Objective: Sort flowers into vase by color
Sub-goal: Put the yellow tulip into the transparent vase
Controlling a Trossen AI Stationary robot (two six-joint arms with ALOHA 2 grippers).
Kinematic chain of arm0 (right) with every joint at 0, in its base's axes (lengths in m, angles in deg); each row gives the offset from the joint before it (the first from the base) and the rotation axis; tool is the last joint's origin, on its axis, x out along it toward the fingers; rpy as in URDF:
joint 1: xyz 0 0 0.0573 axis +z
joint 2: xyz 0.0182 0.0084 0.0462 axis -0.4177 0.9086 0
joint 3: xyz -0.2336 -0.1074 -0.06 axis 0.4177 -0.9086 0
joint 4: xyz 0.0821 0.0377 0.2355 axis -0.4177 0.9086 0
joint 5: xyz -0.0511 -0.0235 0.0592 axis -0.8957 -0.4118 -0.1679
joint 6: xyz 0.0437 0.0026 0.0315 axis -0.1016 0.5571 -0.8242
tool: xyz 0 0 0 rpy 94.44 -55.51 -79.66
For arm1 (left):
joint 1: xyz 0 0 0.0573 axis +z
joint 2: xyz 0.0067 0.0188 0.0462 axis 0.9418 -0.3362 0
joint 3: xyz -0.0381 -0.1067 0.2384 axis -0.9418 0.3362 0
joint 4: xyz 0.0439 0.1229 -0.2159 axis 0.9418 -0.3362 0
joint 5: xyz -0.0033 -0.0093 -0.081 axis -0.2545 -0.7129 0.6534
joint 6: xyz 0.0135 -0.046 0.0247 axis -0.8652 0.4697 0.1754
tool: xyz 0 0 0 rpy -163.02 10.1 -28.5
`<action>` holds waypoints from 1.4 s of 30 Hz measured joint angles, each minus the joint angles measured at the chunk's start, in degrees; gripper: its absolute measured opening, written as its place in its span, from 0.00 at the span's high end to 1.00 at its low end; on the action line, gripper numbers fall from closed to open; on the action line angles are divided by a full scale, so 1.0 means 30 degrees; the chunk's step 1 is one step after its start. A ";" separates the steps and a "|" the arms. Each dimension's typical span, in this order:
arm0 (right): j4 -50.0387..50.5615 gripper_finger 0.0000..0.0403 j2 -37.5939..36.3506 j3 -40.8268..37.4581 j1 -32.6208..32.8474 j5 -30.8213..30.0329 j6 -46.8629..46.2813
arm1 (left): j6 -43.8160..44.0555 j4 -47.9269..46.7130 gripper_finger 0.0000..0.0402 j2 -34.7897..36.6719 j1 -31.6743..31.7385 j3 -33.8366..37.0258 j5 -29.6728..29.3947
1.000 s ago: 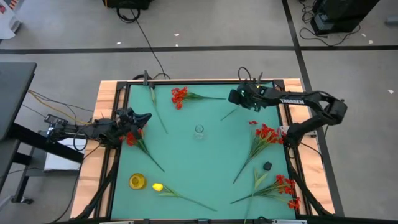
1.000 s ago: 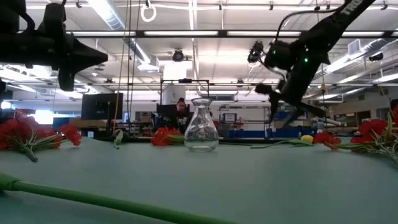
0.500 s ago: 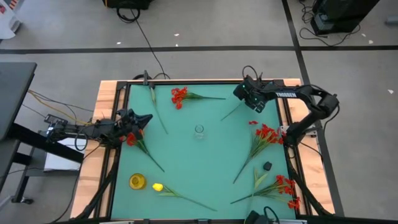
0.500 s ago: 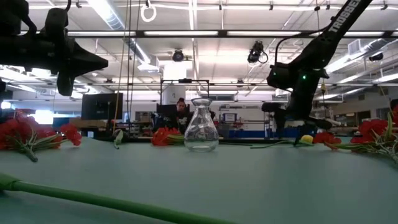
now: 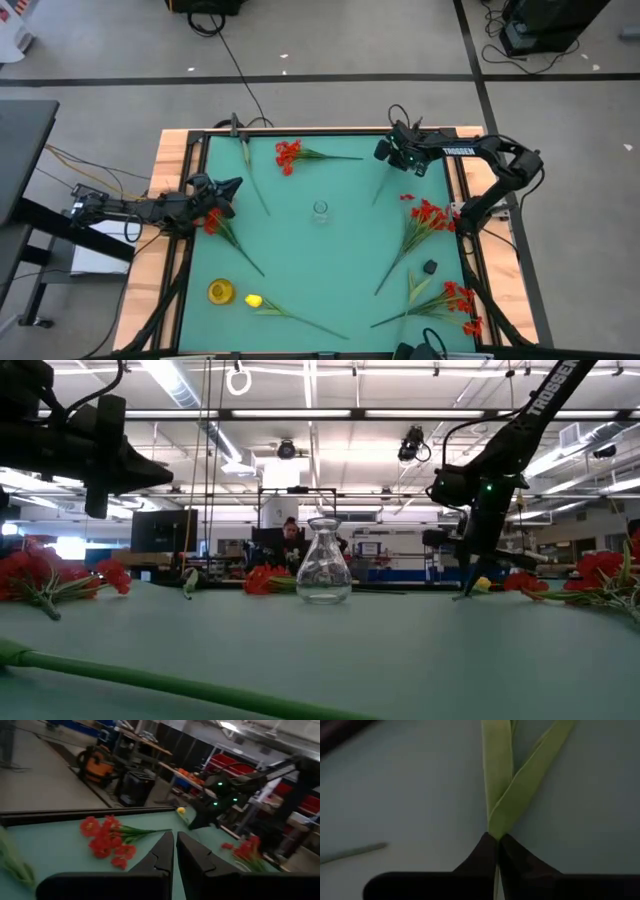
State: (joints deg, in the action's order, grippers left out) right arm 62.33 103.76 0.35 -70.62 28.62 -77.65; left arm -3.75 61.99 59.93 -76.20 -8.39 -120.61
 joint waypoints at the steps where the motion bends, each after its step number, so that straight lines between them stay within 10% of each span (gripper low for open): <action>1: -0.0306 0.96 -0.0136 0.0000 0.0015 -0.0006 0.0338 | 0.0060 -0.0002 0.93 -0.0091 0.0000 -0.0001 -0.0099; 23: -1.9813 0.98 -0.2994 0.0025 0.7882 0.4094 1.5682 | 0.3627 -0.0031 0.94 -0.0202 0.0000 0.0001 -0.1620; 42: -1.9799 0.97 -0.2419 0.1292 1.1062 0.5078 2.0161 | 0.2469 0.1094 0.98 -0.0202 -0.0007 -0.0012 0.0660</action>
State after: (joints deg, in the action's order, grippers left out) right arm 2.93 96.51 4.23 -37.44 43.85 -17.17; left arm 3.66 65.27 59.33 -76.22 -8.43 -118.63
